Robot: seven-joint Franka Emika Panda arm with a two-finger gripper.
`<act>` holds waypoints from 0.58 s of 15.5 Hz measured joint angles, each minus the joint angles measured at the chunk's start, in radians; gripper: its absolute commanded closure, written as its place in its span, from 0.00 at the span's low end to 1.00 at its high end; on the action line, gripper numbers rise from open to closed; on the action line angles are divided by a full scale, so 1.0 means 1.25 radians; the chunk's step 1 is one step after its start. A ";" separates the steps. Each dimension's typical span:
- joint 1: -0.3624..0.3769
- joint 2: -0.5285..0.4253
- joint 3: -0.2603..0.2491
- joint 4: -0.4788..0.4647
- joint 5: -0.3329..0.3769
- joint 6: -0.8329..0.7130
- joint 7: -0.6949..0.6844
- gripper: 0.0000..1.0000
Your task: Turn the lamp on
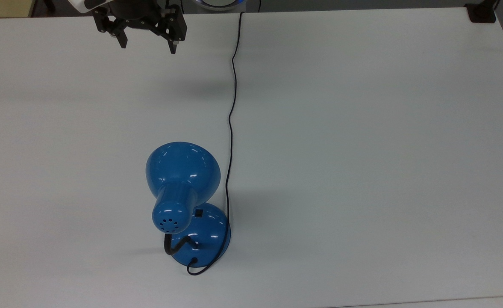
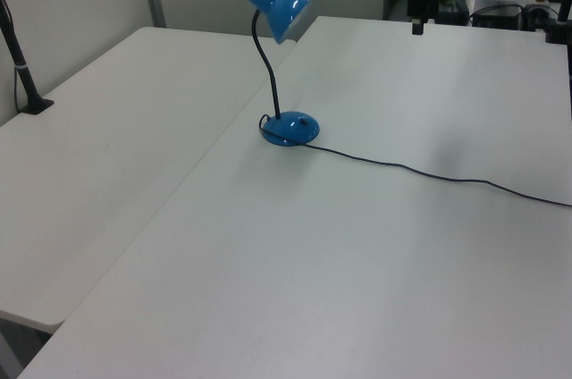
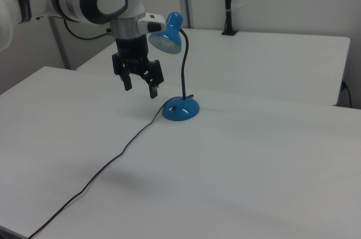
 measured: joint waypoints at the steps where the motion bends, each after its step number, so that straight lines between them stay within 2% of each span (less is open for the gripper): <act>1: 0.000 0.000 0.000 0.001 0.000 0.006 0.000 0.44; 2: 0.000 0.000 0.000 0.002 0.000 0.011 0.000 0.71; 3: 0.000 0.001 0.000 0.003 0.000 0.018 0.000 0.91; 4: 0.000 0.002 0.000 0.003 0.000 0.030 -0.005 0.98; 9: 0.006 0.058 0.002 0.000 0.037 0.177 -0.022 1.00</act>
